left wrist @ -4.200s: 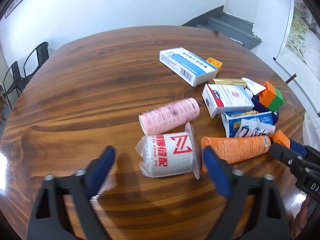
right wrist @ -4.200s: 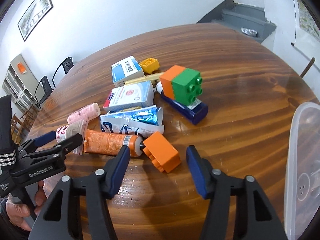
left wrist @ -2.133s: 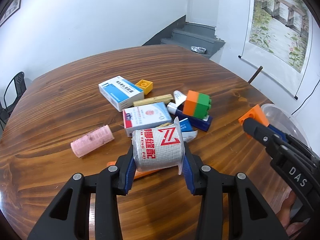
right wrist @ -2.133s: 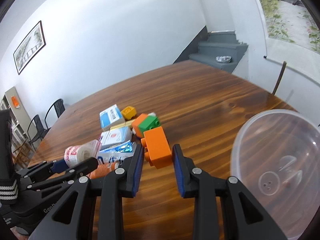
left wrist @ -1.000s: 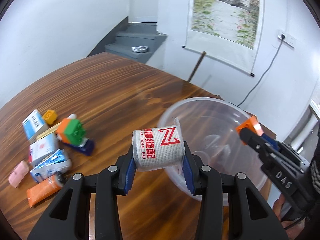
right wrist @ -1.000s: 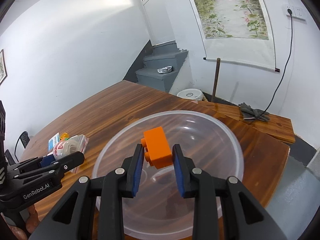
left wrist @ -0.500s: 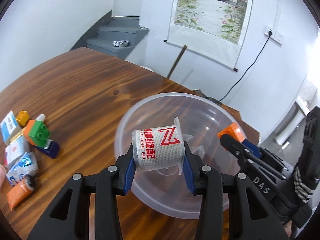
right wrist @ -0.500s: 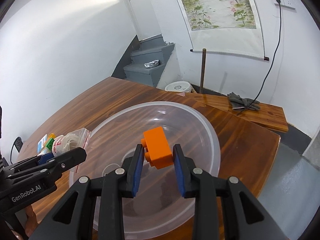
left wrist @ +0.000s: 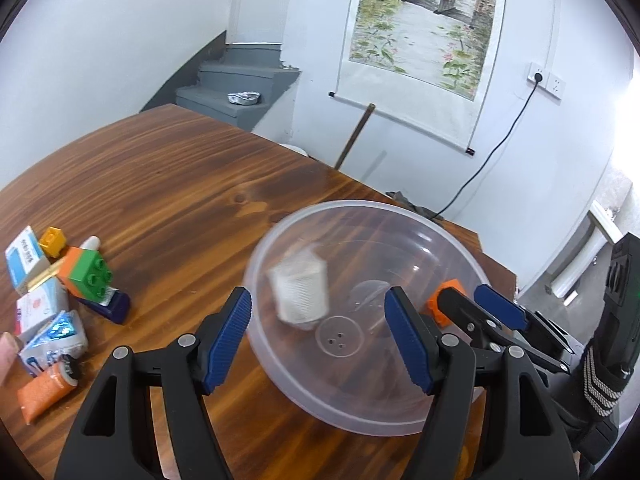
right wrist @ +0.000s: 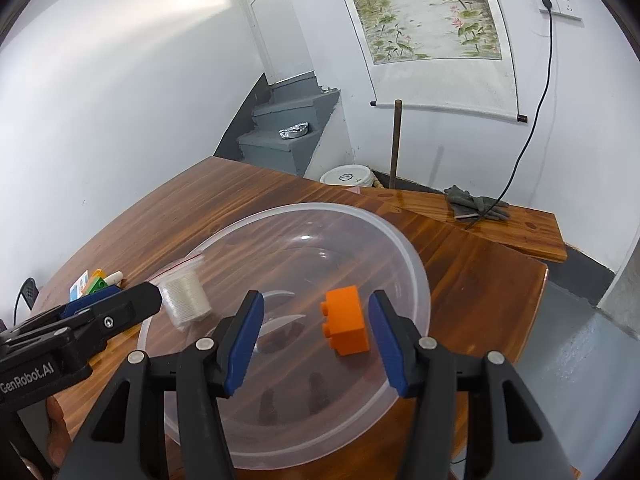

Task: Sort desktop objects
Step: 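Open both tools over the clear bowl, dropping the bandage roll and orange brick, then move both open tools back toward the pile of items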

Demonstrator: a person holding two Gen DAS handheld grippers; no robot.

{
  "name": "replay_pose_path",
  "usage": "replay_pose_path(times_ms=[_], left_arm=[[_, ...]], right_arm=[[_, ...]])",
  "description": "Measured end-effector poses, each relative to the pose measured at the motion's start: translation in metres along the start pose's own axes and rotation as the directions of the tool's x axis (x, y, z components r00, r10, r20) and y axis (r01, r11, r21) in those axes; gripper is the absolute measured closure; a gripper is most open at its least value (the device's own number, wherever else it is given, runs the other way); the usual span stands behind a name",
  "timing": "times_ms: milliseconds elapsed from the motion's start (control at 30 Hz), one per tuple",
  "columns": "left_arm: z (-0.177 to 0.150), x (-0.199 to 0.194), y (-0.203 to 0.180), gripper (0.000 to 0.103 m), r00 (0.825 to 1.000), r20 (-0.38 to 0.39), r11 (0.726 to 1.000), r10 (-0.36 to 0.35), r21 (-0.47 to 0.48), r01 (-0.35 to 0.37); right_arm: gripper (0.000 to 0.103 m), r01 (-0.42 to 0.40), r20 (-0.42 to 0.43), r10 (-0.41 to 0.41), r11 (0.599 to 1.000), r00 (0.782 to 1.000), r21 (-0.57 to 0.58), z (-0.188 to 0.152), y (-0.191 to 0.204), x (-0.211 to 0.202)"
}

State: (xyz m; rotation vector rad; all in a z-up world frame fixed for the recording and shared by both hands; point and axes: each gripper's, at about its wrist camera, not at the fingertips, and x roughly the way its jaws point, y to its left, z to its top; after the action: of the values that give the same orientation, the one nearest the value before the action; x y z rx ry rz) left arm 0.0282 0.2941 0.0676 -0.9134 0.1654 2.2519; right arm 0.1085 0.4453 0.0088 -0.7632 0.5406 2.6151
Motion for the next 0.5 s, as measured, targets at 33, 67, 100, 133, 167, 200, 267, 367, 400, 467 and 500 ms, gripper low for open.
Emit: replay_pose_path(times_ms=[33, 67, 100, 133, 167, 200, 267, 367, 400, 467, 500], left_arm=[[0.0, -0.002, 0.002, 0.03, 1.0, 0.004, 1.0, 0.01, 0.002, -0.01], [-0.001, -0.003, 0.004, 0.03, 1.0, 0.006, 1.0, 0.026, 0.004, -0.026], [-0.001, -0.004, 0.007, 0.03, 0.999, 0.006, 0.999, 0.043, 0.007, -0.043], [-0.002, -0.006, 0.01, 0.03, 0.998, 0.008, 0.998, 0.058, 0.008, -0.058], [-0.002, -0.009, 0.013, 0.03, 0.998, 0.01, 0.998, 0.069, 0.006, -0.069], [-0.003, -0.01, 0.017, 0.03, 0.997, 0.011, 0.997, 0.078, 0.002, -0.078], [-0.004, -0.014, 0.028, 0.03, 0.995, 0.007, 0.995, 0.098, -0.01, -0.098], [-0.005, -0.02, 0.045, 0.03, 0.993, 0.01, 0.992, 0.12, -0.033, -0.119], [-0.005, -0.022, 0.05, 0.03, 0.991, 0.008, 0.991, 0.131, -0.039, -0.131], [-0.006, -0.027, 0.061, 0.03, 0.988, 0.005, 0.987, 0.152, -0.052, -0.151], [-0.007, -0.029, 0.065, 0.03, 0.987, 0.005, 0.986, 0.158, -0.056, -0.157]], right_arm=[[0.044, -0.002, -0.002, 0.002, 1.0, 1.0, -0.002, -0.001, 0.002, 0.0], [0.044, -0.005, -0.005, 0.005, 1.0, 1.0, -0.005, -0.002, 0.005, 0.0], [0.044, -0.008, -0.007, 0.008, 1.0, 1.0, -0.009, -0.003, 0.007, 0.0], [0.044, -0.013, -0.009, 0.013, 1.0, 1.0, -0.014, -0.003, 0.011, -0.001], [0.044, -0.016, -0.009, 0.016, 1.0, 1.0, -0.018, -0.004, 0.014, -0.001], [0.044, -0.021, -0.01, 0.021, 0.999, 1.0, -0.024, -0.004, 0.018, -0.001], [0.044, -0.035, -0.01, 0.035, 0.999, 0.999, -0.039, -0.006, 0.027, -0.001], [0.044, -0.057, -0.013, 0.056, 0.996, 0.998, -0.062, -0.007, 0.041, 0.0], [0.044, -0.067, -0.016, 0.066, 0.995, 0.998, -0.073, -0.007, 0.045, 0.001], [0.044, -0.088, -0.023, 0.086, 0.992, 0.996, -0.093, -0.008, 0.057, 0.002], [0.044, -0.098, -0.021, 0.096, 0.99, 0.995, -0.103, -0.009, 0.064, 0.002]])
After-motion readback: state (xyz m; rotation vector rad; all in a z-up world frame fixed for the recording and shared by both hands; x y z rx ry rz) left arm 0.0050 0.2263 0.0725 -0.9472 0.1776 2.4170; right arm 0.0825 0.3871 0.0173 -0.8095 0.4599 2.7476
